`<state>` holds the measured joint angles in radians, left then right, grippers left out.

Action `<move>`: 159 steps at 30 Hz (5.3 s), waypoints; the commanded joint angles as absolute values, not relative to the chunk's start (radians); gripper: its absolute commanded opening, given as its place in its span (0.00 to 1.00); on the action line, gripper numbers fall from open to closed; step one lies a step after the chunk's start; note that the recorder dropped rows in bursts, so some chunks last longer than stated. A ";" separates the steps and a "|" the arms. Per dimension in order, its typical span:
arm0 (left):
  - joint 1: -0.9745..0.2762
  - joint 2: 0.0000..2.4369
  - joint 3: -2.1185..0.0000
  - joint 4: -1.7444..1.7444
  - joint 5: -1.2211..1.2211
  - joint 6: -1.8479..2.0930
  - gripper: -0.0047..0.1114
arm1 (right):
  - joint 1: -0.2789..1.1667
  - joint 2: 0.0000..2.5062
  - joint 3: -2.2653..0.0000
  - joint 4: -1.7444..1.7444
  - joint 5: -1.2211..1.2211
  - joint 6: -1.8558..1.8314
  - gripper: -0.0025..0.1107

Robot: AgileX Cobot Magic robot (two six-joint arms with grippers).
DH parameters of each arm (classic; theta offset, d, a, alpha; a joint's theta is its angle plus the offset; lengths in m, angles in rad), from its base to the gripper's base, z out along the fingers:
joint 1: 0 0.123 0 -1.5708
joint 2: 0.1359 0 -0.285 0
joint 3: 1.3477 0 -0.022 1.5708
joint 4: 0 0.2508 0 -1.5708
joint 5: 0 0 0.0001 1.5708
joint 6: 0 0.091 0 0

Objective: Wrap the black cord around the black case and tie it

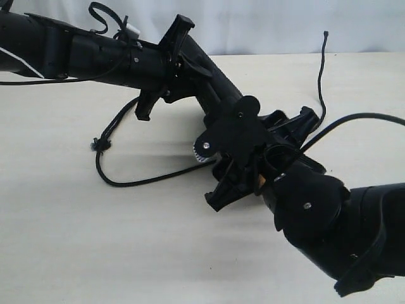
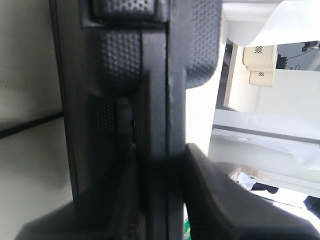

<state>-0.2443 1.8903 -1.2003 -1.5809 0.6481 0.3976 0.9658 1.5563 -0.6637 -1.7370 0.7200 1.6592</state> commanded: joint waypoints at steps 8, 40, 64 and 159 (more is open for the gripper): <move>-0.245 1.867 -1.212 -1.632 0.678 0.594 0.04 | 0.964 1.558 -0.673 -1.744 0.708 1.657 0.07; -0.016 1.821 -1.212 -0.164 0.679 0.482 0.48 | 0.964 1.486 -0.673 -1.689 0.712 1.660 0.07; -0.059 2.092 -1.212 -0.278 0.462 0.480 0.48 | 0.964 1.486 -0.673 -1.653 0.706 1.644 0.07; -0.501 1.704 -0.980 -0.783 0.000 1.615 0.04 | 0.779 1.486 -0.670 -1.582 0.204 1.739 0.46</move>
